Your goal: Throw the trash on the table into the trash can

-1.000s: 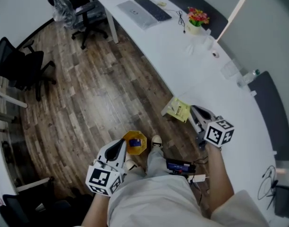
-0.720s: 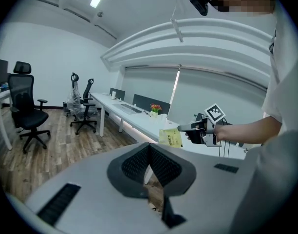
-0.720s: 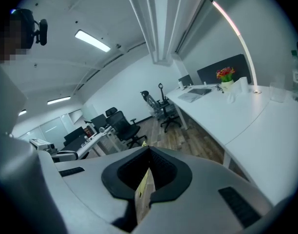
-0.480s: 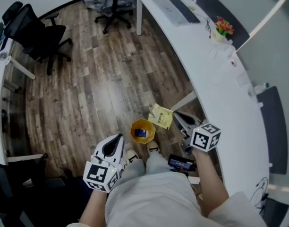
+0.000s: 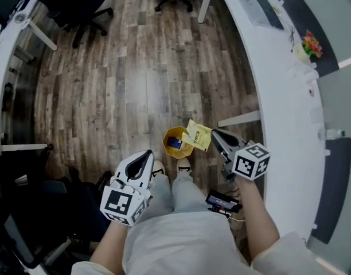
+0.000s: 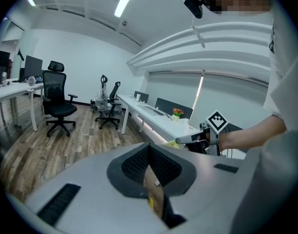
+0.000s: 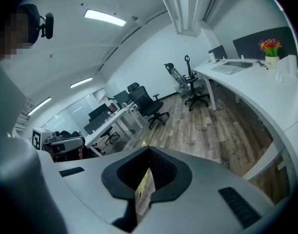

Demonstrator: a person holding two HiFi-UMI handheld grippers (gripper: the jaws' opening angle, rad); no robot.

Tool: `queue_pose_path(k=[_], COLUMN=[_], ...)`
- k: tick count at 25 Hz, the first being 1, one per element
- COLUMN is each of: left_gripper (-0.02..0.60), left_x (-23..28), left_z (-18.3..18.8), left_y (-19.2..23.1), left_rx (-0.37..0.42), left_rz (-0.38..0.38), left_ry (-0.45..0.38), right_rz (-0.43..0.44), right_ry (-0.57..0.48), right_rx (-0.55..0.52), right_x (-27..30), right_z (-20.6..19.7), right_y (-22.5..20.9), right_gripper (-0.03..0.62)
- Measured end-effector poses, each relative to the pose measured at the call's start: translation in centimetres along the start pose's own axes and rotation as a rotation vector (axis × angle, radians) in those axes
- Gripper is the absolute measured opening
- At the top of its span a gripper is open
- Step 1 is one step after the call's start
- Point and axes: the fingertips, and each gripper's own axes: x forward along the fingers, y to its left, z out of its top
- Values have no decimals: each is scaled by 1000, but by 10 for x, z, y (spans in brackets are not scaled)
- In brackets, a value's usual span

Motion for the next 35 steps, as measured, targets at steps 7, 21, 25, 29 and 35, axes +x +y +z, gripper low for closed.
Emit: queue_pose_path(k=[7, 21, 25, 29, 35], left_gripper=[0, 0, 0, 0, 0], left_x=[30, 110, 136, 157, 182], left_z=[-39, -188, -229, -276, -319], left_y=[18, 54, 71, 90, 108], left_rx=[-25, -138, -133, -136, -142], left_rz=[48, 26, 20, 32, 65], left_ry=[14, 196, 233, 262, 258], right_rz=[31, 16, 3, -29, -71], right_ry=[133, 348, 361, 377, 405], right_rx=[-17, 30, 30, -16, -50], right_x=[57, 152, 179, 205, 243], right_z=[-55, -233, -266, -304, -355], right_y=[-30, -117, -147, -176, -208], right_gripper=[31, 31, 31, 31, 32])
